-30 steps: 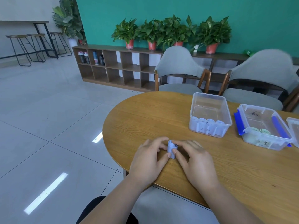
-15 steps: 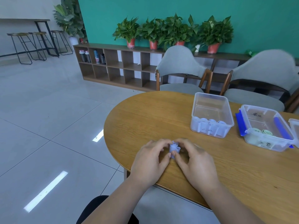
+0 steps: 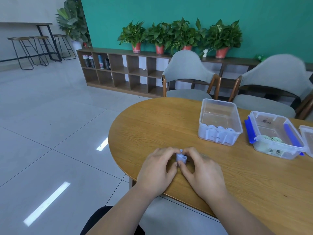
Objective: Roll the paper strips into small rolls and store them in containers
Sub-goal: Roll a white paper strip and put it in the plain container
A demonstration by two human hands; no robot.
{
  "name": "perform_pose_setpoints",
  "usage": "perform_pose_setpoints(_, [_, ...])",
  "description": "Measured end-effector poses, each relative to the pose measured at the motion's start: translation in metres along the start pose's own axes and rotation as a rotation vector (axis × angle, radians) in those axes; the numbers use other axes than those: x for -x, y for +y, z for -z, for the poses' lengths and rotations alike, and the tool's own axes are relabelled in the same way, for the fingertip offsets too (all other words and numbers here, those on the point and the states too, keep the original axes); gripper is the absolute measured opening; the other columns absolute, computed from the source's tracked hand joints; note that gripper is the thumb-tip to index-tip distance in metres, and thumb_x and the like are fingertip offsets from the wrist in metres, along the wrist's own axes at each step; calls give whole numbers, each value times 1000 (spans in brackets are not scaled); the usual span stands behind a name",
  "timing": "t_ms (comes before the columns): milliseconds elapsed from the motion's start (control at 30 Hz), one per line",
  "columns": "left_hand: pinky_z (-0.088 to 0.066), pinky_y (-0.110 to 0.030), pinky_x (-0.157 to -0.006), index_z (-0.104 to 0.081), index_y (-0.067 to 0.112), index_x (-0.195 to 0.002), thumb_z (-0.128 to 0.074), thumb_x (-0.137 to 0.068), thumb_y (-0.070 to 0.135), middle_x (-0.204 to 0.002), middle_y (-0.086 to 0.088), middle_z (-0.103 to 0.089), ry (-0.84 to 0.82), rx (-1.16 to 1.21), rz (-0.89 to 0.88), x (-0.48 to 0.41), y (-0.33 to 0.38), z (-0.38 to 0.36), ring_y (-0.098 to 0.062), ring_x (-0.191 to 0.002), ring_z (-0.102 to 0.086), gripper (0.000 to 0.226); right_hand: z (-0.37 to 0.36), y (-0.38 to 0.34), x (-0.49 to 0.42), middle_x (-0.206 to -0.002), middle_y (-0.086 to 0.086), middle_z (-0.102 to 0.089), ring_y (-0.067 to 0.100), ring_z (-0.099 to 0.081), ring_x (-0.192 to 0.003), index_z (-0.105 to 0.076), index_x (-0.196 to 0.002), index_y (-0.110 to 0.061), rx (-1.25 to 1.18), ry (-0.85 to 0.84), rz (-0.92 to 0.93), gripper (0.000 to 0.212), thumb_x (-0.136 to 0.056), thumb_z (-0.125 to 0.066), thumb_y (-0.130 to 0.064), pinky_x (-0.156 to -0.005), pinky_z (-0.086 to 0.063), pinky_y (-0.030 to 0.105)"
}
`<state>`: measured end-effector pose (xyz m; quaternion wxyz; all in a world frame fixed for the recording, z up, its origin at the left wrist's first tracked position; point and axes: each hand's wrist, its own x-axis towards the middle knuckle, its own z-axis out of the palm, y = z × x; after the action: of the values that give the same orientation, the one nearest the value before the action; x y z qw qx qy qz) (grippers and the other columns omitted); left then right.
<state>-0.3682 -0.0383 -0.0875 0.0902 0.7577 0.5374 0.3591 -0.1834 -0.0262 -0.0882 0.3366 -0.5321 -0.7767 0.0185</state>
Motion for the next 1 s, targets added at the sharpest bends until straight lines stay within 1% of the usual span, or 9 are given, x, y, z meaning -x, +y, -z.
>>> perform_pose_setpoints(133, [-49,-31,-90,-58,40,-123,-61,-98,28,-115,22,-63,7,-22,-16,-1,-1,-2,-4,-106,-54,28,-3,2,-2,-76,-15,-61,9,-61,-73,-55,-97,-37,-5,30,5,18,-91,-69,-47,-72,-50,33])
perform_pose_setpoints(233, [-47,-26,-90,-57,41,-124,-61,-99,28,-112,24,-64,-7,21,14,-1,0,0,1,-106,-54,29,-4,4,-2,-81,-19,-64,6,-62,-74,-55,-101,-38,-75,12,7,19,-91,-71,-41,-68,-50,31])
perform_pose_setpoints(367, [-50,-25,-88,-50,43,-139,-59,-103,39,-111,22,-69,-91,256,159,-4,3,6,-3,-108,-62,38,-1,5,0,-90,-21,-69,2,-67,-80,-57,-107,-38,-144,26,17,24,-91,-74,-33,-66,-54,29])
perform_pose_setpoints(433, [-50,-26,-90,-58,39,-137,-56,-103,51,-108,19,-72,-123,332,256,-8,3,10,-1,-107,-64,36,2,2,2,-91,-22,-69,1,-65,-79,-57,-106,-38,-156,43,41,25,-91,-75,-29,-65,-50,23])
perform_pose_setpoints(500, [-52,-27,-91,-71,35,-122,-55,-103,57,-103,17,-75,-160,363,312,-12,7,14,0,-102,-66,33,4,0,4,-92,-21,-68,1,-64,-79,-58,-108,-36,-169,51,63,26,-92,-75,-26,-66,-48,20])
perform_pose_setpoints(633, [-50,-20,-86,-73,28,-111,-65,-100,49,-95,13,-79,-208,535,427,-17,31,21,2,-93,-70,25,9,2,8,-94,-20,-67,2,-65,-84,-59,-111,-33,-211,85,75,29,-92,-77,-20,-72,-53,25])
perform_pose_setpoints(767, [-55,-31,-94,-72,25,-109,-77,-91,45,-92,6,-81,-220,703,633,-21,46,25,-9,-95,-75,28,22,2,15,-98,-23,-69,-4,-66,-88,-60,-113,-36,-263,97,57,37,-89,-80,-16,-77,-51,18])
perform_pose_setpoints(867, [-58,-31,-86,-66,18,-113,-81,-87,34,-97,-5,-82,-229,916,818,-29,61,28,-18,-90,-73,34,35,-1,16,-106,-23,-68,-7,-66,-93,-66,-121,-37,-265,150,35,40,-88,-82,-19,-80,-52,17])
perform_pose_setpoints(1000, [-58,-34,-90,-63,17,-107,-78,-88,26,-96,-12,-80,-242,1001,890,-37,85,34,-22,-90,-70,26,55,-3,19,-103,-22,-68,-6,-67,-91,-67,-132,-34,-263,212,9,55,-83,-85,-15,-80,-54,17])
